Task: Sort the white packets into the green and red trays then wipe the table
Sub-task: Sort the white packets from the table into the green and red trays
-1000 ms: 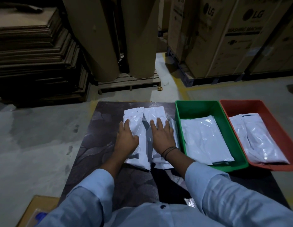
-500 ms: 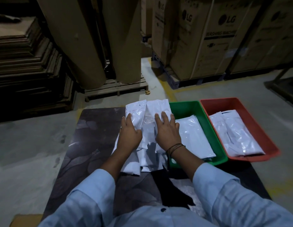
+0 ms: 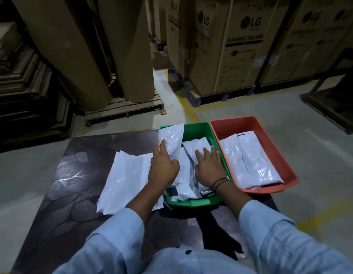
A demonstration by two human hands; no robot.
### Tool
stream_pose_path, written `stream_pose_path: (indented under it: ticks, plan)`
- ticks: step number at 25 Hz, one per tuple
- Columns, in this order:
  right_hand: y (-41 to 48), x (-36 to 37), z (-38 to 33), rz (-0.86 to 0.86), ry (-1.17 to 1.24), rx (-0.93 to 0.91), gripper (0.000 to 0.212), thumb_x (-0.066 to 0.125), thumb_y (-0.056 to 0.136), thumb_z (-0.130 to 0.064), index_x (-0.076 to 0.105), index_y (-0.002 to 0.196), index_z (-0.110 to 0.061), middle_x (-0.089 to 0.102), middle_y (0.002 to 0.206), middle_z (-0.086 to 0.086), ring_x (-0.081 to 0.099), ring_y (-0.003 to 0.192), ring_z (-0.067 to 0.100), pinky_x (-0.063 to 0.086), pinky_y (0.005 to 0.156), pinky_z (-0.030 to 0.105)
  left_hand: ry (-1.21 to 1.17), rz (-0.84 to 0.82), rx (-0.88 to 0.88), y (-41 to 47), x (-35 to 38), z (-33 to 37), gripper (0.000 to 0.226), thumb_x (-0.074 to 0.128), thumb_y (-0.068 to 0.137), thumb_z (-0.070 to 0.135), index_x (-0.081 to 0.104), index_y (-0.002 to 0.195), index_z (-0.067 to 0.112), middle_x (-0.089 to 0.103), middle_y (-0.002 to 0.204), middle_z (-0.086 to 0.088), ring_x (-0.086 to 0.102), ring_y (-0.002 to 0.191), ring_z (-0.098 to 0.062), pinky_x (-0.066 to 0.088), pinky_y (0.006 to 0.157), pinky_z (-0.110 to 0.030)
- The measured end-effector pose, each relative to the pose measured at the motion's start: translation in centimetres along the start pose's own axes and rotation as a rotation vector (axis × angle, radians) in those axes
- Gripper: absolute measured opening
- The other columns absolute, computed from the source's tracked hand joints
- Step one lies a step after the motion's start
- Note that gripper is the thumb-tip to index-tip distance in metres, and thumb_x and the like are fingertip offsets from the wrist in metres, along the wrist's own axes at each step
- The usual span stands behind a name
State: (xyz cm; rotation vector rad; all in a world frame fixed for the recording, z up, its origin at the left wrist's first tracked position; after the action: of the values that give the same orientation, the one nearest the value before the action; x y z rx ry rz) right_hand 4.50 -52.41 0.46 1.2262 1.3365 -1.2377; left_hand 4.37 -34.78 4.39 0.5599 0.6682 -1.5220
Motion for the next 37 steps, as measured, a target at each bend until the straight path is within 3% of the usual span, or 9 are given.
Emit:
stream_pose_path:
  ticks: [7,10,14,16,19,24,29,33,37]
  plan:
    - [0.0,2.6,0.8,-0.144,-0.001,-0.089,0.06,0.034,0.101,-0.035,0.022,0.154,-0.011,0.016,0.16,0.027,0.011,0.148,0.046,0.008,0.122,0.054,0.083,0.068,-0.069,-0.5,1.5,1.1,0.077,0.053,0.092,0.019,0.016,0.159,0.021,0.008,0.168,-0.012,0.039,0.137,-0.046,0.043,0.107,-0.051]
    - [-0.2,2.1,0.7,-0.115,-0.001,-0.1,0.057,0.035,0.101,-0.037,0.03,0.15,-0.008,0.03,0.153,0.03,0.021,0.143,0.047,0.016,0.119,0.055,0.095,0.105,-0.053,-0.6,2.0,2.1,0.076,0.052,0.092,0.018,0.017,0.159,0.02,0.008,0.167,-0.012,0.039,0.137,-0.045,0.044,0.107,-0.051]
    - [0.8,0.1,1.6,-0.017,0.007,-0.165,0.051,0.039,0.089,-0.029,0.047,0.133,-0.007,0.051,0.134,0.023,0.036,0.135,0.043,0.02,0.119,0.05,0.298,0.105,-0.088,-1.0,4.3,3.0,0.076,0.051,0.096,0.035,0.014,0.16,0.019,0.005,0.168,-0.016,0.016,0.151,-0.044,0.018,0.123,-0.053]
    - [0.8,-0.9,1.8,0.01,-0.01,-0.212,0.053,0.04,0.085,-0.024,0.048,0.134,-0.006,0.05,0.138,0.023,0.036,0.137,0.04,0.015,0.122,0.047,0.434,0.077,-0.035,-1.0,5.7,2.9,0.076,0.046,0.099,0.041,0.009,0.162,0.017,0.0,0.169,-0.016,0.002,0.154,-0.044,0.005,0.125,-0.053]
    - [0.4,-1.8,1.9,0.021,-0.009,-0.265,0.053,0.048,0.089,-0.016,0.044,0.14,-0.002,0.045,0.143,0.024,0.033,0.14,0.039,0.013,0.122,0.043,0.564,-0.053,0.104,-0.9,8.3,1.7,0.073,0.041,0.102,0.037,0.006,0.162,0.015,-0.002,0.169,-0.017,0.003,0.155,-0.041,0.009,0.125,-0.051]
    - [0.2,0.6,1.9,-0.116,0.012,-0.252,0.053,0.054,0.085,-0.019,0.043,0.135,-0.006,0.044,0.136,0.021,0.038,0.13,0.039,0.036,0.109,0.043,0.67,-0.231,0.117,-1.0,10.8,-1.0,0.069,0.032,0.107,0.041,0.002,0.162,0.012,-0.003,0.168,-0.019,0.003,0.154,-0.044,0.01,0.125,-0.051]
    - [0.1,2.1,1.8,-0.168,-0.07,-0.226,0.058,0.056,0.088,-0.03,0.04,0.137,-0.005,0.039,0.143,0.024,0.036,0.132,0.043,0.033,0.111,0.047,0.671,-0.275,0.08,-0.5,11.3,-1.6,0.069,0.027,0.107,0.045,0.001,0.162,0.012,-0.006,0.168,-0.02,0.0,0.154,-0.044,0.007,0.126,-0.052]
    - [0.2,1.8,1.6,-0.102,-0.027,-0.224,0.051,0.056,0.088,-0.033,0.045,0.131,-0.006,0.044,0.136,0.022,0.04,0.129,0.041,0.036,0.109,0.046,0.644,-0.256,0.105,-0.3,10.6,-1.4,0.066,0.029,0.107,0.043,0.01,0.161,0.011,0.003,0.168,-0.021,0.005,0.154,-0.043,0.009,0.126,-0.051]
    - [0.6,0.5,1.1,-0.025,0.023,-0.202,0.053,0.06,0.087,-0.032,0.048,0.132,-0.007,0.043,0.143,0.023,0.037,0.136,0.041,0.036,0.112,0.045,0.542,-0.057,0.243,-0.4,7.1,0.7,0.056,0.039,0.104,0.032,0.031,0.157,0.014,0.024,0.165,-0.015,0.013,0.154,-0.038,0.011,0.126,-0.049]
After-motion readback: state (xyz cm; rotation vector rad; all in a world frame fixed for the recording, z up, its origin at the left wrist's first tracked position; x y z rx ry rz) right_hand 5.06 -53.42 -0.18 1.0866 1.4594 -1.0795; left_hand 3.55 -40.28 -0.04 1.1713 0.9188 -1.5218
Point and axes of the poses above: each hand's wrist, its own y-axis towards the middle knuckle, its own x-axis out of the palm, z = x × y, the point moved 5 cm from there along y, towards the middle knuckle
